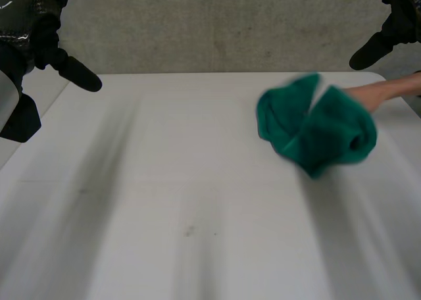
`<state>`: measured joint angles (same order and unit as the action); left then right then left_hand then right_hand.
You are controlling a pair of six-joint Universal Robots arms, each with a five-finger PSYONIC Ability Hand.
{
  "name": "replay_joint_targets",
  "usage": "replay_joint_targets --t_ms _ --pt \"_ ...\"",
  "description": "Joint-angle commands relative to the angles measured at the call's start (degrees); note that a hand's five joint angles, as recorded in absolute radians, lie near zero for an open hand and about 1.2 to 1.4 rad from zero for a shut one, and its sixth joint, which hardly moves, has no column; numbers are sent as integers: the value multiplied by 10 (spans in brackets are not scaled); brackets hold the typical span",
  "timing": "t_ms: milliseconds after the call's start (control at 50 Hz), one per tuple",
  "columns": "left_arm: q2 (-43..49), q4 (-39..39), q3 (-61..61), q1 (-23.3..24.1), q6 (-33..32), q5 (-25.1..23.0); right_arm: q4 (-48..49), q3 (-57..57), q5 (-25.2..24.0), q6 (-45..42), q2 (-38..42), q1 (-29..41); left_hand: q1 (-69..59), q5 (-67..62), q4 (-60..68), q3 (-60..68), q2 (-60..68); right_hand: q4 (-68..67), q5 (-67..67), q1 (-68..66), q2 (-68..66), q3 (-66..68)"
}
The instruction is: Fold the towel.
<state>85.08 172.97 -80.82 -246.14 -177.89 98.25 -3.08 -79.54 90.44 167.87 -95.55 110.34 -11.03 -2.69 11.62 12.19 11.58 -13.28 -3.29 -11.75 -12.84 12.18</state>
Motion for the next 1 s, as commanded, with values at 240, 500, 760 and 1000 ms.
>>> replay_joint_targets --t_ms 240,500,760,1000 --pt "1 0 -1 4 0 -1 0 0 -7 0 -2 1 10 27 -16 -22 -16 33 33 17 28 -22" --pt "3 0 -3 8 -1 -1 0 -1 -10 0 -2 1 10 27 -16 -22 -16 33 33 17 28 -22" --pt "13 2 -14 29 -13 -1 -1 -4 -52 -12 3 10 10 27 -16 -22 -16 33 33 17 28 -22" --pt "39 3 -39 96 -90 -8 -61 -11 -120 -194 62 33 10 27 -16 -22 -16 33 33 17 28 -22"
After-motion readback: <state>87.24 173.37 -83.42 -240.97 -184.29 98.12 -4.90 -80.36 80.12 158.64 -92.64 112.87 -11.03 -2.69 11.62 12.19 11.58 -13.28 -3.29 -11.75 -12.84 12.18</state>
